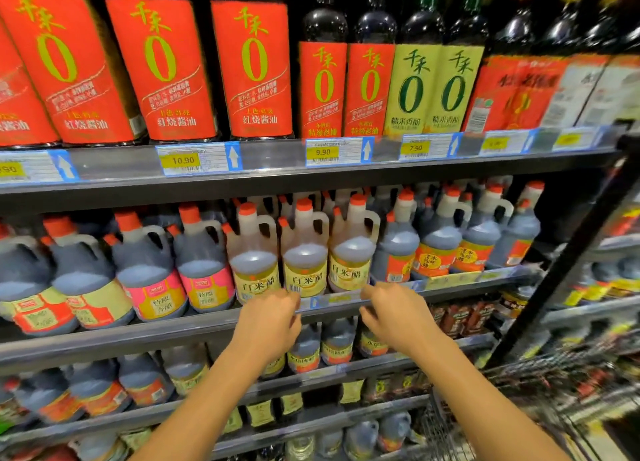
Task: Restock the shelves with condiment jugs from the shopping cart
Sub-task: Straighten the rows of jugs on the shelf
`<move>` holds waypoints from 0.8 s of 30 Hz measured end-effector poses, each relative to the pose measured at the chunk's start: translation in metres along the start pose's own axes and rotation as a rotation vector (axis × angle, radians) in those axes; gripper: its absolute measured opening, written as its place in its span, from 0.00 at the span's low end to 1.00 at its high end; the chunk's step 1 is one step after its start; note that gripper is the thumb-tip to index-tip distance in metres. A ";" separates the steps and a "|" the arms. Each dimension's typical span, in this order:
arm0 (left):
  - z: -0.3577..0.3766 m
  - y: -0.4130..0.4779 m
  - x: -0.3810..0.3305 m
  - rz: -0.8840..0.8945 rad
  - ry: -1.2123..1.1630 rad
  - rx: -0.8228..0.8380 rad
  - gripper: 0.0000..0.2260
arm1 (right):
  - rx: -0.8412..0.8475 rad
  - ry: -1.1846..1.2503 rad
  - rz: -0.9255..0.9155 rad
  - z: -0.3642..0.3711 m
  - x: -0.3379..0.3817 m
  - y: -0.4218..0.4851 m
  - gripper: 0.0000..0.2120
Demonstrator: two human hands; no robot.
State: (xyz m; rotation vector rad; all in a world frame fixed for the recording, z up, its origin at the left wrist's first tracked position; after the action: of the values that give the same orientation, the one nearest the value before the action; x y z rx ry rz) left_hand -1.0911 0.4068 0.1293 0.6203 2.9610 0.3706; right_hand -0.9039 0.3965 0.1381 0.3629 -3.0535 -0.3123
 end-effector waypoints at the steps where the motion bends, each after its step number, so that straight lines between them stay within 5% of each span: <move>1: 0.000 0.004 -0.007 0.007 0.011 0.001 0.07 | -0.002 0.001 0.002 -0.002 -0.008 -0.001 0.11; 9: 0.011 0.039 -0.066 -0.115 -0.110 0.005 0.10 | -0.047 0.079 -0.045 -0.016 -0.082 -0.007 0.13; 16: -0.012 0.058 -0.082 -0.392 -0.405 -0.245 0.14 | -0.175 0.335 -0.025 -0.028 -0.124 0.003 0.14; 24: -0.017 0.080 -0.076 -0.527 -0.471 -0.254 0.29 | -0.223 0.592 0.128 -0.033 -0.138 0.040 0.36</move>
State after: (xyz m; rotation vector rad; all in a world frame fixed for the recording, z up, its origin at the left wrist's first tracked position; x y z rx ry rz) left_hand -0.9939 0.4433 0.1688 -0.1012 2.4387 0.4581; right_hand -0.7765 0.4604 0.1751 0.1976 -2.4203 -0.4401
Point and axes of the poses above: each hand's wrist, its own y-axis towards the middle knuckle, its own z-axis out of the palm, x = y × z, the point moved 8 cm from there along y, towards the middle knuckle, and after that the axes turned 1 degree about z, right-handed, at the moved point
